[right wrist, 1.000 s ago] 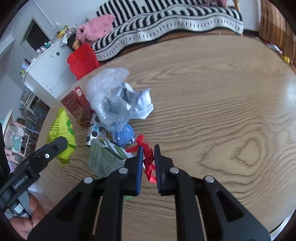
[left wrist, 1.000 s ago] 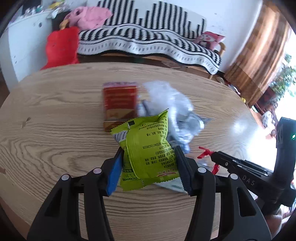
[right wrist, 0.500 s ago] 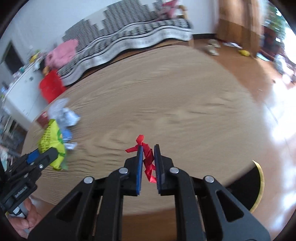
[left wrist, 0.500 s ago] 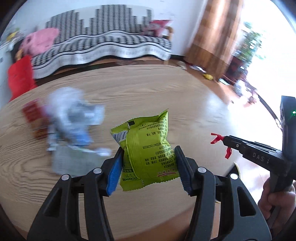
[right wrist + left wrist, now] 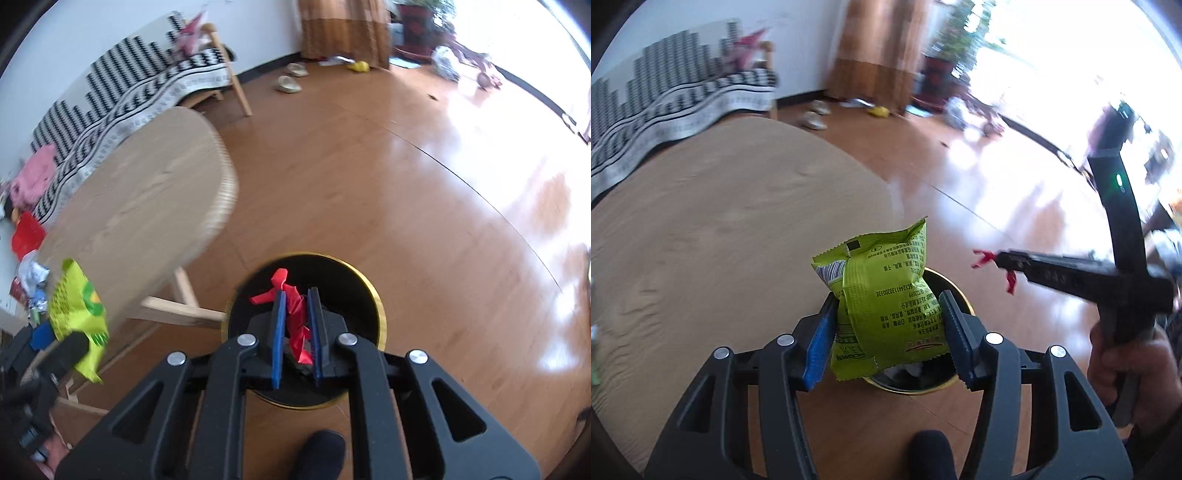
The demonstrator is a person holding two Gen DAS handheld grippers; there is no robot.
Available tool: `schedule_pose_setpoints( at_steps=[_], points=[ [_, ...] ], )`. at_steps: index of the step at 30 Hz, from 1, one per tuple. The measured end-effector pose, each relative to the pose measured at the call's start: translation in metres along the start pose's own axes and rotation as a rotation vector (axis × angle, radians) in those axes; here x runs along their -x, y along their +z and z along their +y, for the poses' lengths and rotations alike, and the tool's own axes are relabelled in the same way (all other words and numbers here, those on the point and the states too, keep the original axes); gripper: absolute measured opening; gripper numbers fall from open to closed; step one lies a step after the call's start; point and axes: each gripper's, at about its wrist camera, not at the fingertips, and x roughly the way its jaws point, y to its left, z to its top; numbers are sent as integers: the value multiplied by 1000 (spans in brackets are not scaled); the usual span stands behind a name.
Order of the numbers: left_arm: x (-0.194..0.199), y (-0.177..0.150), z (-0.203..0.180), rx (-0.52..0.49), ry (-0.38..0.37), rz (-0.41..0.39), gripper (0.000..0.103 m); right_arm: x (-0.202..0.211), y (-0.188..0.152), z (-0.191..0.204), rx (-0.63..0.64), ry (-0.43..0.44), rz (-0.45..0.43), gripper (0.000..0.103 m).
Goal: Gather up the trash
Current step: 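Carry chip bag and ribbon over the black bin and open both tools to drop them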
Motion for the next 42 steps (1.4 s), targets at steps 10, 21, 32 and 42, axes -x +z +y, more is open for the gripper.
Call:
schedule_pose_setpoints(
  at_steps=[10, 21, 32, 42],
  points=[
    [-93, -25, -24, -53, -50, 157, 54, -9, -5, -26, 1, -3, 37, 13],
    [-129, -25, -16, -29, -4, 192, 54, -20, -4, -10, 24, -8, 62, 13],
    [-117, -21, -19, -28, -5, 149, 79, -24, -5, -7, 23, -10, 64, 13],
    [-88, -15, -20, -39, -15, 108, 84, -27, -4, 2, 38, -4, 76, 13]
  ],
)
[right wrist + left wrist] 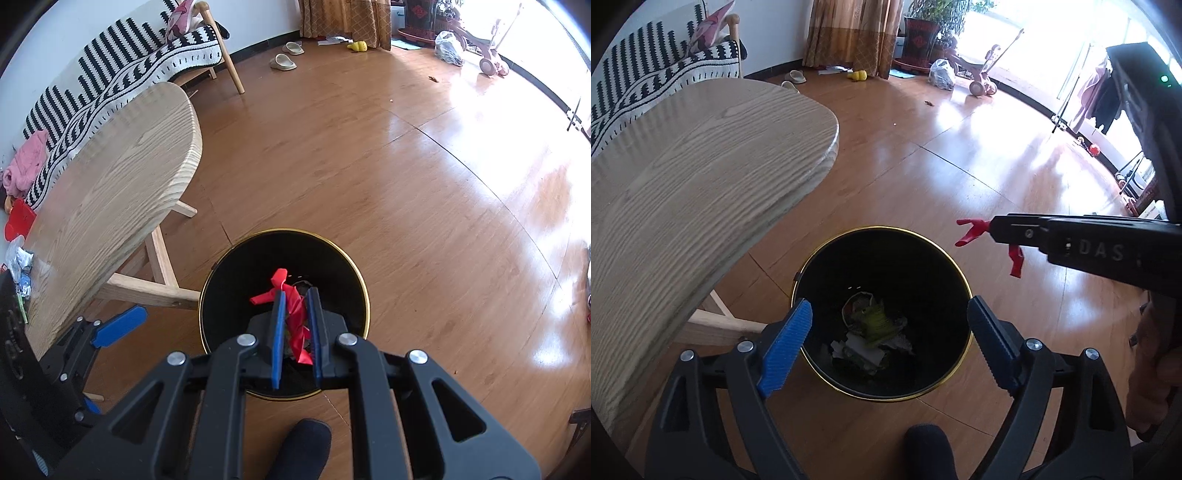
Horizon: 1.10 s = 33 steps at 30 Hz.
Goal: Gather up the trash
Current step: 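Carry chip bag and ribbon over the black bin and open both tools to drop them, then grasp the red cigarette box with the left tool while the right tool grasps the green-white carton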
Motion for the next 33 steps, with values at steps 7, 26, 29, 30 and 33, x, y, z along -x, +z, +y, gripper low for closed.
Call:
schedule_pose_setpoints(
  at_steps=[7, 26, 29, 30, 33],
  points=[
    [33, -4, 12, 0, 1, -26, 86, -3, 6, 4, -9, 11, 7, 13],
    [187, -36, 184, 280, 277, -183, 95, 16, 28, 166, 157, 181, -73, 79],
    [212, -58, 240, 388, 366, -180, 95, 12, 28, 218, 219, 233, -58, 79],
    [219, -64, 255, 416, 389, -179, 95, 10, 26, 234, 242, 245, -54, 79],
    [243, -85, 310, 525, 471, -175, 95, 4, 18, 286, 314, 279, -38, 79]
  ],
)
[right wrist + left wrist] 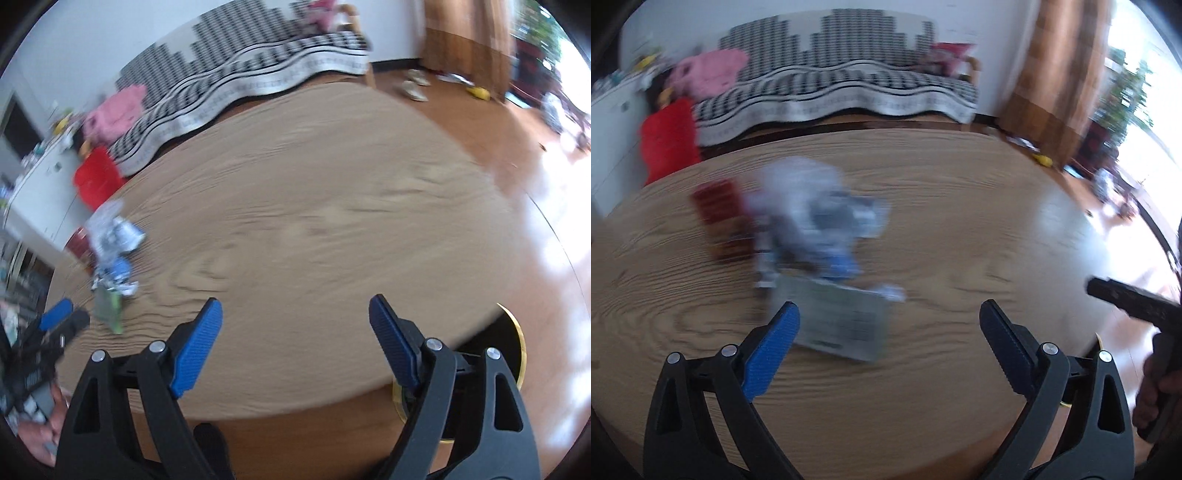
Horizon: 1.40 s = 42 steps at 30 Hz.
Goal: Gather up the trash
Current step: 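Grasp the red cigarette box with the left tool while the right tool grasps the green-white carton, then carry box and carton over the bin and open both tools to drop them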
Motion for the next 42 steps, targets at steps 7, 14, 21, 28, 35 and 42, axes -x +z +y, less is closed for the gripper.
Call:
schedule_pose_setpoints(
  at_steps=[7, 14, 21, 28, 35, 42],
  points=[
    [-25, 30, 129, 217, 169, -16, 95, -45, 4, 90, 125, 46, 56, 79],
    [-57, 56, 131, 163, 169, -21, 95, -75, 3, 121, 156, 52, 94, 79],
    [-87, 71, 153, 230, 178, -11, 90, -87, 4, 145, 193, 110, 105, 79],
    [-73, 63, 160, 225, 159, -10, 55, -97, -6, 173, 245, 230, 177, 79],
    [-35, 53, 157, 208, 147, -27, 55, -111, -8, 186, 190, 327, 226, 68],
    [-9, 46, 151, 198, 125, -37, 56, -103, -10, 189, 125, 453, 257, 17]
  ],
)
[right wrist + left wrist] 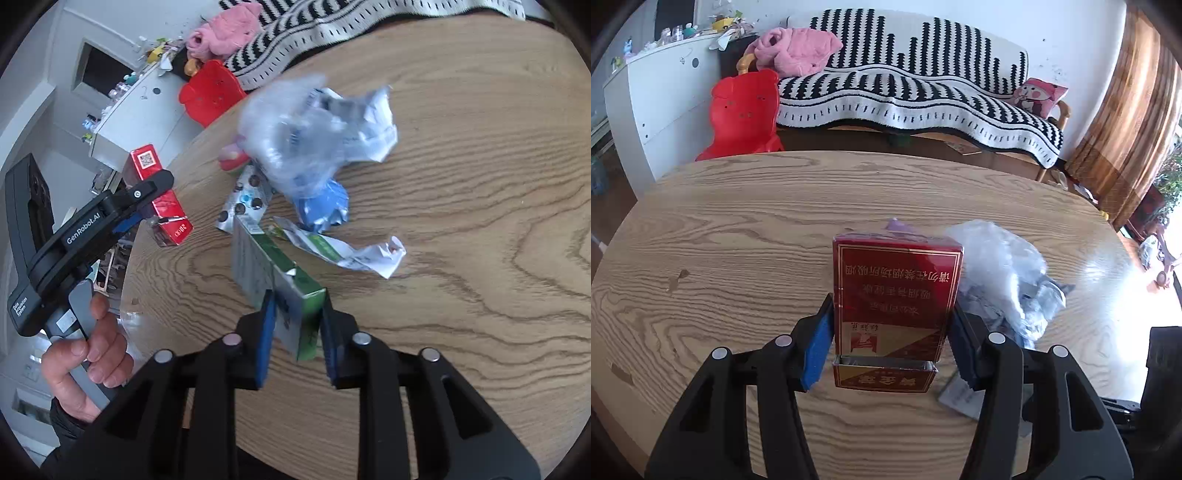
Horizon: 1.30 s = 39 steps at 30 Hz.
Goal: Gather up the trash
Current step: 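Carry box and carton over the bin and open both tools to drop them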
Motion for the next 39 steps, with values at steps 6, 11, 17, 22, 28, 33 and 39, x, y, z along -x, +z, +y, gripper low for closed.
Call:
schedule_pose_setpoints(
  at_steps=[6, 11, 17, 22, 28, 33, 39],
  points=[
    [12, -5, -27, -55, -40, -5, 55, 59, -10, -2, 37, -75, -119, 11],
    [21, -19, -81, -132, -107, -6, 55, 124, -25, -41, 7, -186, -217, 11],
    [34, -45, -166, -243, -216, 5, 55, 206, -61, -107, -99, -339, -332, 11],
    [43, -84, -256, -362, -342, 37, 55, 277, -108, -172, -252, -489, -415, 11],
    [55, -147, -348, -526, -469, 75, 55, 331, -169, -231, -380, -639, -449, 11],
    [61, -197, -407, -648, -556, 110, 55, 341, -202, -270, -450, -678, -391, 11],
    [55, -221, -439, -709, -598, 137, 56, 312, -218, -311, -519, -709, -216, 11]
  ],
)
